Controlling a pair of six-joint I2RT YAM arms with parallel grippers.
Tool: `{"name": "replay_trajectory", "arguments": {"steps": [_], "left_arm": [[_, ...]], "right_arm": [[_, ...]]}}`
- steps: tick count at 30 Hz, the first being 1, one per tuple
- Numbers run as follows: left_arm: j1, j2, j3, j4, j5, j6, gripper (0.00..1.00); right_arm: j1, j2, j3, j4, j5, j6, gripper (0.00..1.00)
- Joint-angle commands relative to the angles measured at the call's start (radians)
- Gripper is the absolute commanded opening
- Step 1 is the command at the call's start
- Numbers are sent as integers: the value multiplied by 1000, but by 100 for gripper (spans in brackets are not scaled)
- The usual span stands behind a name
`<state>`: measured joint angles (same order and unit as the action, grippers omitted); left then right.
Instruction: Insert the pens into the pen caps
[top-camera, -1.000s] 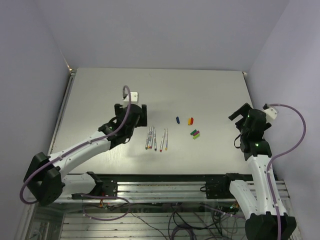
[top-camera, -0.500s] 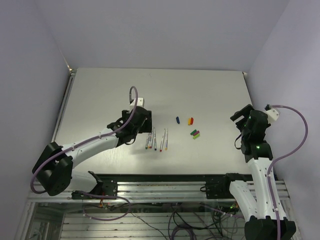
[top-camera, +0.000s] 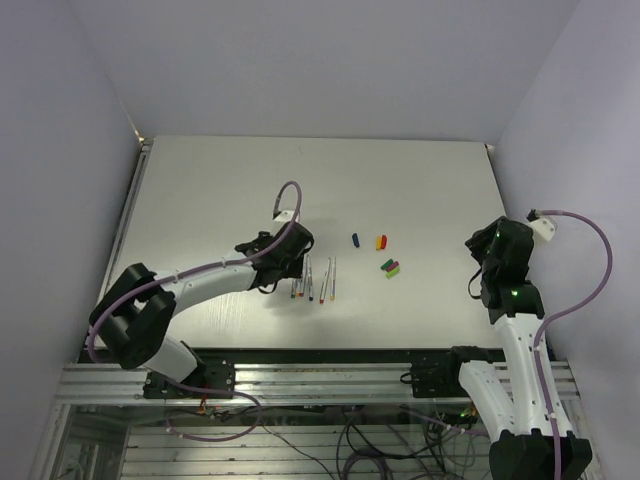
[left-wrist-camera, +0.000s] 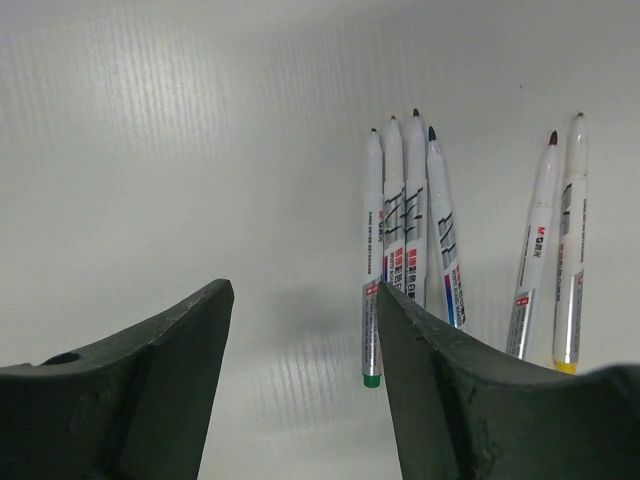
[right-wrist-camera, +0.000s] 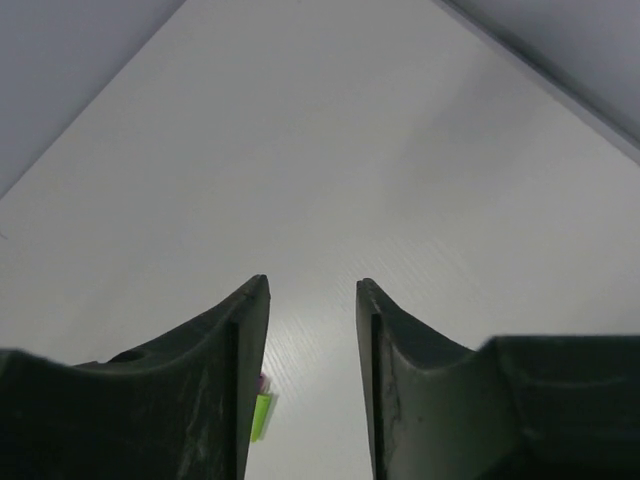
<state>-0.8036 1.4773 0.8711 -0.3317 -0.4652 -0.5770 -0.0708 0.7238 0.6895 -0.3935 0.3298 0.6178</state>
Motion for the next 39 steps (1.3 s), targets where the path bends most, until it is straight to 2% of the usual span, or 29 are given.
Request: {"name": "replay_trajectory", "arguments": {"steps": [1, 6, 8, 20, 39], "left_arm": [[-27, 41, 37, -8, -30, -25, 69], [-33, 78, 38, 13, -12, -30, 64], [-33, 93, 42, 15, -12, -28, 63], [-37, 140, 54, 48, 20, -17, 63], [-56, 194, 74, -17, -4, -18, 58]], "right_arm": [[3, 5, -26, 4, -25, 0, 37], [3, 11, -25, 0, -25, -8, 21], [3, 14, -22, -3, -22, -10, 19], [3, 16, -28, -4, -22, -7, 17], [3, 25, -35, 1, -35, -9, 17]]}}
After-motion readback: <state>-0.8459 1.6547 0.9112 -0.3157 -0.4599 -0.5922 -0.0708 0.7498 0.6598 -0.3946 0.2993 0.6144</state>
